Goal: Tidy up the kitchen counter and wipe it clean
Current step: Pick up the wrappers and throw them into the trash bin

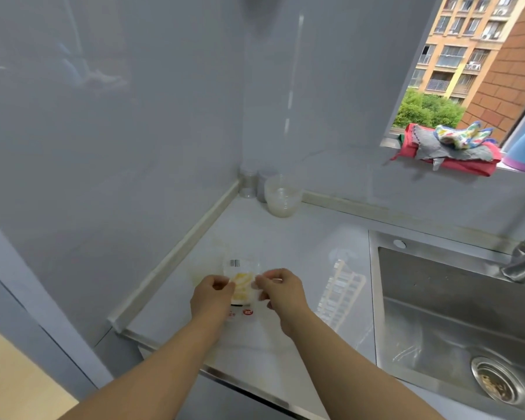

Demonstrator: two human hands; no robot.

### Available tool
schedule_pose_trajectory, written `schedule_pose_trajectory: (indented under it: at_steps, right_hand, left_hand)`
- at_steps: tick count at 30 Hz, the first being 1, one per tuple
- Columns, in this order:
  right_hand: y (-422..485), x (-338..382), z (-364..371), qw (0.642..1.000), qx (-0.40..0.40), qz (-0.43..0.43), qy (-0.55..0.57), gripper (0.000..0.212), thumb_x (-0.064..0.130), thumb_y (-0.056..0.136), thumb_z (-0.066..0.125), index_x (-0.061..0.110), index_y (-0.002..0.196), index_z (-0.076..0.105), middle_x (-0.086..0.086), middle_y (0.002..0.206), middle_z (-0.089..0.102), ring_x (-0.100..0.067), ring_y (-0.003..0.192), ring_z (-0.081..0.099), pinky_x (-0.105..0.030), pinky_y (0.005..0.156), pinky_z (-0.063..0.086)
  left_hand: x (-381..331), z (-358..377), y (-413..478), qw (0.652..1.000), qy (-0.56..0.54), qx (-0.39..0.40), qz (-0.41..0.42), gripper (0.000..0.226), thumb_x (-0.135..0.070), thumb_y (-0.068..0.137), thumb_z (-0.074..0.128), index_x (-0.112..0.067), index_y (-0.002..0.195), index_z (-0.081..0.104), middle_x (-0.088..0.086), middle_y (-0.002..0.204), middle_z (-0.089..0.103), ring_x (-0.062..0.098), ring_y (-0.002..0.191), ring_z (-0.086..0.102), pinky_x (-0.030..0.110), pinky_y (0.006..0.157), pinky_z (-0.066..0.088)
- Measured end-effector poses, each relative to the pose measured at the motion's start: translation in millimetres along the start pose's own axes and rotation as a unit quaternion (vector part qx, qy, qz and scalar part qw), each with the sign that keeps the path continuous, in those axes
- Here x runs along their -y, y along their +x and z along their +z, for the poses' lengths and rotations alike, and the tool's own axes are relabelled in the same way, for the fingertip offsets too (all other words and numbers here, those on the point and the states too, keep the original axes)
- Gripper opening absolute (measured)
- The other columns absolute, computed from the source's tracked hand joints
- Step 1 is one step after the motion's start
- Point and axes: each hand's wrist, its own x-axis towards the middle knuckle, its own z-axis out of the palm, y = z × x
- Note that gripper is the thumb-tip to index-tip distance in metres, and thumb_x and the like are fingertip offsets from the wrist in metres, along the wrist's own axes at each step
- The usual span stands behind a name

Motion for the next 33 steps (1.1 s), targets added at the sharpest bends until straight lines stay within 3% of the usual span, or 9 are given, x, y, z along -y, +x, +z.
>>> schedule_pose_trajectory:
  at_steps: [4, 8, 10, 14, 20, 23, 29, 33]
  right_hand:
    - [-5.3, -10.2, 5.4, 0.994, -0.033, 0.000, -0.102, 0.017, 0.007, 0.084, 0.059, 0.015, 0.070, 0.052, 0.001, 0.069, 0.057, -0.010, 0.057, 0.051, -0.017, 0.050, 0.040]
    - [-9.2, -14.9, 5.8, 0.996, -0.045, 0.028, -0.077, 0.020, 0.007, 0.084, 0.059, 0.015, 0.067, 0.051, -0.001, 0.066, 0.053, -0.010, 0.049, 0.051, -0.016, 0.041, 0.035]
    - [-10.1, -13.5, 7.3, 0.996, -0.038, 0.034, -0.067, 0.019, 0.007, 0.084, 0.057, 0.013, 0.067, 0.054, -0.005, 0.067, 0.055, -0.011, 0.043, 0.051, -0.015, 0.035, 0.034]
    - [-9.2, -13.1, 9.6, 0.996, -0.002, 0.019, -0.089, 0.022, 0.006, 0.085, 0.058, 0.016, 0.065, 0.059, -0.002, 0.062, 0.055, -0.011, 0.050, 0.047, -0.014, 0.038, 0.032]
    - [4.4, -24.8, 9.2, 0.991, -0.071, 0.045, -0.109, 0.022, 0.004, 0.087, 0.046, 0.021, 0.077, 0.056, 0.001, 0.078, 0.055, -0.021, 0.073, 0.051, -0.026, 0.062, 0.042]
    - [10.5, -35.4, 22.3, 0.982, -0.067, 0.054, -0.166, 0.015, 0.005, 0.088, 0.046, 0.014, 0.093, 0.057, -0.003, 0.091, 0.055, -0.022, 0.084, 0.051, -0.028, 0.074, 0.043]
    - [25.0, -36.2, 54.5, 0.969, -0.142, 0.013, -0.201, 0.033, 0.011, 0.091, 0.053, 0.003, 0.123, 0.050, -0.014, 0.120, 0.057, -0.027, 0.100, 0.057, -0.030, 0.080, 0.044]
    - [38.2, -37.4, 67.7, 0.949, -0.124, 0.090, -0.275, 0.039, 0.015, 0.089, 0.056, 0.002, 0.124, 0.043, -0.016, 0.127, 0.048, -0.034, 0.119, 0.048, -0.036, 0.093, 0.042]
  left_hand:
    - [-2.8, 2.8, -5.1, 0.999, -0.029, 0.041, -0.012, 0.003, -0.016, 0.091, 0.058, -0.018, 0.092, 0.056, -0.003, 0.089, 0.057, 0.019, 0.088, 0.055, 0.029, 0.072, 0.043]
    - [-6.1, 4.3, -7.2, 0.996, -0.029, 0.079, -0.002, 0.012, -0.014, 0.087, 0.064, -0.020, 0.081, 0.056, -0.002, 0.086, 0.058, 0.018, 0.079, 0.055, 0.023, 0.057, 0.041]
    - [-7.0, 4.4, -6.6, 0.996, -0.011, 0.083, 0.006, 0.016, -0.012, 0.084, 0.067, -0.020, 0.078, 0.055, 0.000, 0.086, 0.059, 0.020, 0.079, 0.056, 0.023, 0.054, 0.040]
    - [-5.1, -1.6, -6.0, 0.998, 0.008, 0.060, 0.007, 0.018, -0.007, 0.083, 0.067, -0.019, 0.078, 0.054, 0.002, 0.086, 0.057, 0.020, 0.078, 0.055, 0.022, 0.052, 0.039]
    - [-0.2, -28.3, 2.8, 0.999, 0.036, 0.002, 0.008, 0.012, -0.010, 0.087, 0.063, -0.015, 0.093, 0.054, 0.002, 0.096, 0.056, 0.021, 0.085, 0.054, 0.026, 0.063, 0.042]
    - [1.0, -45.4, 12.9, 1.000, 0.015, -0.027, -0.001, 0.011, -0.008, 0.088, 0.062, -0.013, 0.093, 0.053, 0.001, 0.096, 0.056, 0.021, 0.083, 0.053, 0.021, 0.052, 0.037]
    - [5.0, -59.5, 30.3, 1.000, -0.014, -0.002, -0.010, 0.014, -0.007, 0.086, 0.064, -0.015, 0.088, 0.053, 0.001, 0.092, 0.056, 0.023, 0.082, 0.056, 0.023, 0.050, 0.039]
    - [11.7, -67.7, 35.2, 1.000, 0.004, 0.005, -0.028, 0.017, -0.009, 0.085, 0.065, -0.019, 0.083, 0.052, -0.006, 0.082, 0.054, 0.019, 0.076, 0.054, 0.023, 0.051, 0.037]
